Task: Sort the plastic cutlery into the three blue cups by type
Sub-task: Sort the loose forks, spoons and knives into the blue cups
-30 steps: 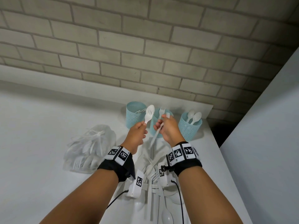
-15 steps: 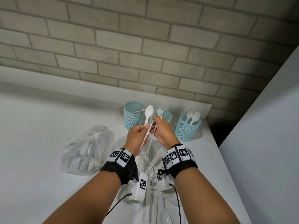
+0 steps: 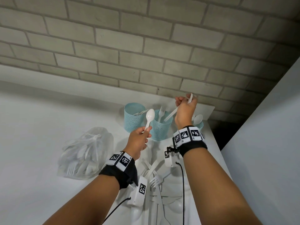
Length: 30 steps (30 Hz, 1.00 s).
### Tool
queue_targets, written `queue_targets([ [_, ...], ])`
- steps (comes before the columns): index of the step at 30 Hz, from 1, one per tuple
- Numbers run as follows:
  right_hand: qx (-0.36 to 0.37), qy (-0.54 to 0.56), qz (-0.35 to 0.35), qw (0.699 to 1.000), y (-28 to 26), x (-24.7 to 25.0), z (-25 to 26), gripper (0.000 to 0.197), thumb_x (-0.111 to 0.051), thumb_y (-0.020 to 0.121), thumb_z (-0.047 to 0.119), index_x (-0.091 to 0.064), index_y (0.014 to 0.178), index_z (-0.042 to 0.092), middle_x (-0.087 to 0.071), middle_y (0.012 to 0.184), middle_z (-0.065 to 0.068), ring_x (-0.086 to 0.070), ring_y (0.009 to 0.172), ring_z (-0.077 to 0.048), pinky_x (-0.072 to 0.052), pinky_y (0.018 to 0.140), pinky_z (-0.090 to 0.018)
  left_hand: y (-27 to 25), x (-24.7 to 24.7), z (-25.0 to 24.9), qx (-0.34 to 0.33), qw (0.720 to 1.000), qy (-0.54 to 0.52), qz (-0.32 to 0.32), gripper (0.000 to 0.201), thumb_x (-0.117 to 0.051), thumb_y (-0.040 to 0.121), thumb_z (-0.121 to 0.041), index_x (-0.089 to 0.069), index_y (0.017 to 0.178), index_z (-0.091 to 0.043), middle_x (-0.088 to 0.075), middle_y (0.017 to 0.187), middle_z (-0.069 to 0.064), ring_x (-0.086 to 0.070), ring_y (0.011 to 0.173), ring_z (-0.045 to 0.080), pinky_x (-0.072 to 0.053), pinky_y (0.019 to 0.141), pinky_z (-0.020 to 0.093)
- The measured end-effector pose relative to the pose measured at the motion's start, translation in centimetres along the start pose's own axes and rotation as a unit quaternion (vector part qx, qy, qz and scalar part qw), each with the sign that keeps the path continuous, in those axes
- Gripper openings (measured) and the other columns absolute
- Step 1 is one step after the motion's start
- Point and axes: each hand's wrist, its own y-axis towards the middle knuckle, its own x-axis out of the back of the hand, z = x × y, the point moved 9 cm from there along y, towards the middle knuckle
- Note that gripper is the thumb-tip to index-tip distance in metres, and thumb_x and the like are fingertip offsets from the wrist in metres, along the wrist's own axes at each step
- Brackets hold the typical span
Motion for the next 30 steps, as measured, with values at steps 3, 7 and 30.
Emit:
queue_targets([
  [3,-0.049,-0.033,0.034,0.998,0.2,-0.2,-3.0,0.026,-0.031,0.093,-0.01,-0.041,0.104,0.012,-0.051,0.082,-0.001,-0.058,0.076,-0.013,-0.048,0.079,-0.02,-0.1,-0.4,-0.3,-0.01,0.999,0.028,0.017,0.02,-0.052,0.095,-0.027,-0.062,0.108,-0.017,-0.05,0.075,-0.002,-0.035,0.058,0.009,-0.03,0.043,0.014],
  [7,-0.029,-0.146,0.085,0.985,-0.6,-0.3,-4.0,0.031,-0.055,0.089,0.003,-0.047,0.116,0.014,-0.053,0.107,-0.001,-0.053,0.105,-0.02,-0.044,0.096,-0.031,0.1,-1.0,-0.6,-0.012,0.998,0.054,0.042,0.031,-0.037,0.1,-0.03,-0.059,0.117,-0.016,-0.051,0.079,-0.003,-0.038,0.064,0.008,-0.032,0.054,0.017],
  [30,0.173,-0.185,-0.13,0.959,-0.9,7.1,7.9,0.004,-0.035,0.101,0.016,-0.039,0.102,0.015,-0.059,0.093,-0.005,-0.065,0.073,-0.022,-0.055,0.069,-0.029,0.0,-3.7,-1.3,-0.018,0.981,0.185,0.054,0.038,-0.057,0.092,-0.023,-0.048,0.127,-0.009,-0.053,0.12,0.009,-0.05,0.101,0.017,-0.038,0.084,0.026],
])
